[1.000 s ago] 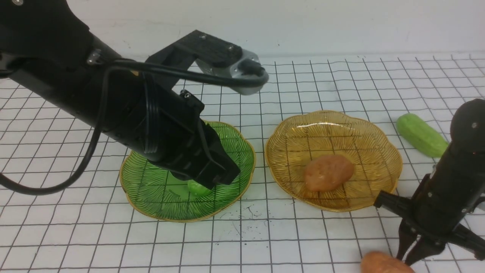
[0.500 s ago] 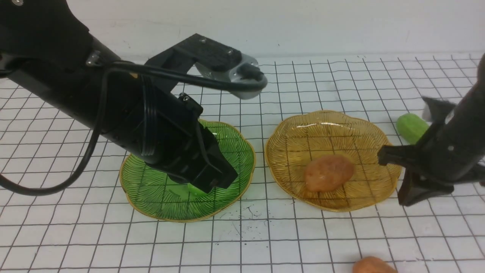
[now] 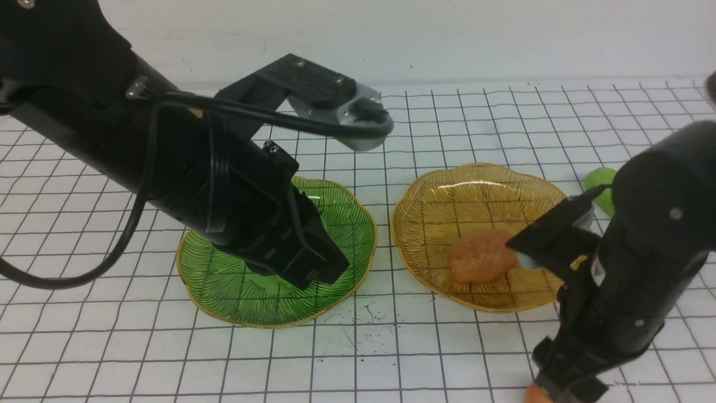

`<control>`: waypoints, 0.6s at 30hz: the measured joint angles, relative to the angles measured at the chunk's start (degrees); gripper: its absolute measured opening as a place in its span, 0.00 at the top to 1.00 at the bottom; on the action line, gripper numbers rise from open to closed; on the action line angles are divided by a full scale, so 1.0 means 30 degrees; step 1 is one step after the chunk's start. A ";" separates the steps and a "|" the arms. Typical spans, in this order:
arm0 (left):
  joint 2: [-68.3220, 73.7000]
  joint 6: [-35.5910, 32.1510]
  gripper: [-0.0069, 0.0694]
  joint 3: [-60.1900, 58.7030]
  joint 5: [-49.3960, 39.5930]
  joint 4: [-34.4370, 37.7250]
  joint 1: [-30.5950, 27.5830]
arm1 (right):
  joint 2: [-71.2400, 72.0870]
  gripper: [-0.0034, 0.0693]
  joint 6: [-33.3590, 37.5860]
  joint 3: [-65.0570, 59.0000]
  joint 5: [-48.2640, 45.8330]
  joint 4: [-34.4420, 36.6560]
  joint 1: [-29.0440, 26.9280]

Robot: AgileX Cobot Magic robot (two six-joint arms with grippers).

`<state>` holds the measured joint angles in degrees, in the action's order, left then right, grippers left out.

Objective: Put different types of vegetables on the plate.
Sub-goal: 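Put the potato onto the plate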

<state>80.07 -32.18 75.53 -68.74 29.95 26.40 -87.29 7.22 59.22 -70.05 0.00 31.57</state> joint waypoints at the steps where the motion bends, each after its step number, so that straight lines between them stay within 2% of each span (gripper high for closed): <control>1: 0.0000 0.0000 0.92 0.0000 0.0001 -0.0004 0.0000 | -0.0134 0.10 -0.0165 -0.0015 0.0025 -0.0103 0.0028; 3: 0.0000 0.0000 0.92 0.0000 0.0001 -0.0020 0.0000 | -0.0397 0.03 -0.0570 -0.0023 0.0261 0.0000 0.0069; 6: 0.0000 0.0000 0.92 0.0000 0.0001 -0.0020 0.0000 | -0.0774 0.01 -0.0809 -0.0023 0.0382 0.0644 0.0069; 11: 0.0000 0.0000 0.92 0.0000 -0.0015 -0.0020 0.0000 | -0.1659 0.00 -0.0854 -0.0023 0.0395 0.0808 0.0086; 14: 0.0000 0.0000 0.92 0.0000 -0.0015 -0.0020 0.0000 | -0.2447 0.00 -0.1786 -0.0023 0.0464 -0.0289 0.0086; 18: 0.0000 0.0000 0.92 0.0000 -0.0018 -0.0020 0.0000 | -0.3186 0.00 -0.2600 -0.0023 0.0641 -0.0131 0.0086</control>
<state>80.07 -32.18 75.53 -68.79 29.89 26.40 -96.85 -0.58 59.15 -68.13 -0.39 31.83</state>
